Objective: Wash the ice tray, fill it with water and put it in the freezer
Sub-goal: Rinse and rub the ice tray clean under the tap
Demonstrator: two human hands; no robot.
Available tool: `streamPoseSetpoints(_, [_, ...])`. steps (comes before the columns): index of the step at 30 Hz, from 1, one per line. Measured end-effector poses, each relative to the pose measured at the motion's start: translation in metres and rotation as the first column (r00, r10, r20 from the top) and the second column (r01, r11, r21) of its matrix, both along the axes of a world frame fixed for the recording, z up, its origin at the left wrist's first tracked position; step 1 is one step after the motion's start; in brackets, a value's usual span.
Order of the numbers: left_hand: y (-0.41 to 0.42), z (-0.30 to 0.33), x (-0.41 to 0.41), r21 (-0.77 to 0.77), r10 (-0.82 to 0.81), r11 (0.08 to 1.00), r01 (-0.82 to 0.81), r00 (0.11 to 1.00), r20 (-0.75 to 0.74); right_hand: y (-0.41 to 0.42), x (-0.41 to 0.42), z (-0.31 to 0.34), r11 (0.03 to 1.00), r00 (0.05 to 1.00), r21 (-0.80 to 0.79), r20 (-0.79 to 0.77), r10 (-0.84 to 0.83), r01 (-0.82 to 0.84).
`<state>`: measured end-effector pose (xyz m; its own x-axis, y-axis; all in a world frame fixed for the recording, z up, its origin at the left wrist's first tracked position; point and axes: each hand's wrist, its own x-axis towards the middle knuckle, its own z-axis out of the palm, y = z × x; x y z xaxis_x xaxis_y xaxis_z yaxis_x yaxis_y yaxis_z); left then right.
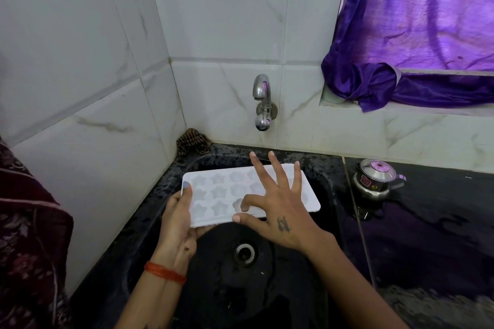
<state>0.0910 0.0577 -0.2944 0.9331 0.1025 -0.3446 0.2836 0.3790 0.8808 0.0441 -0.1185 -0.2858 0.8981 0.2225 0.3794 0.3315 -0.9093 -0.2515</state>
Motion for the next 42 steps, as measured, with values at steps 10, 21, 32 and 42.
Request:
streamPoseSetpoints(10, [-0.001, 0.003, -0.002, 0.000, 0.009, 1.000, -0.009, 1.000, 0.011, 0.002, 0.000, 0.001, 1.000, 0.999, 0.019, -0.027, 0.023, -0.023])
streamPoseSetpoints(21, [-0.001, 0.005, -0.002, -0.004, -0.008, 1.000, 0.008, 1.000, 0.006, 0.001, 0.000, 0.002, 1.000, 1.000, -0.007, -0.009, 0.003, -0.003])
streamPoseSetpoints(32, [-0.003, 0.005, -0.002, 0.010, -0.020, 1.000, 0.020, 1.000, 0.009, 0.000, 0.001, 0.000, 1.000, 1.000, 0.023, 0.002, 0.013, -0.013])
streamPoseSetpoints(42, [-0.003, 0.002, -0.001, -0.001, -0.041, 0.999, 0.041, 0.999, -0.014, 0.018, 0.004, 0.007, 0.997, 0.997, 0.028, 0.010, 0.070, -0.070])
